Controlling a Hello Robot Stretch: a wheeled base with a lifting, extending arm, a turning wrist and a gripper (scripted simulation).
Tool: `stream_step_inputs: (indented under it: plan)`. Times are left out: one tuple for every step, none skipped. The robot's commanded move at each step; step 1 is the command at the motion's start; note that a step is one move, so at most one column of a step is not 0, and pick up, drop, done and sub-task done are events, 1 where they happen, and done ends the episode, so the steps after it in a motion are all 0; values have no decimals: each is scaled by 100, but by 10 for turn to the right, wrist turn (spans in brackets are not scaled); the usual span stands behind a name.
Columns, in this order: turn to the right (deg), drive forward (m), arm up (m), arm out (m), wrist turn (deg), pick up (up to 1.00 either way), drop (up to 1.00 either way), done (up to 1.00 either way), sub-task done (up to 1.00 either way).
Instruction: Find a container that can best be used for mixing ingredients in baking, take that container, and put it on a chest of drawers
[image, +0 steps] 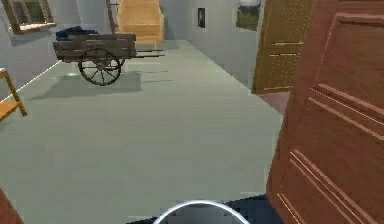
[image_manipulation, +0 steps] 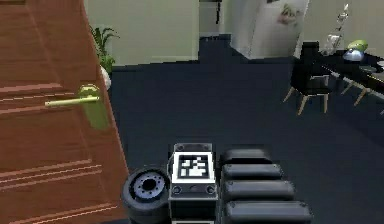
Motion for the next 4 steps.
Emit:
stream_step_inputs:
  plan:
    - [0,100,0,0,0,0,0,0,0]
    - [60,0,0,0,0,0,0,0,0]
    - [0,35,0,0,0,0,0,0,0]
    - [240,0,0,0,0,0,0,0,0]
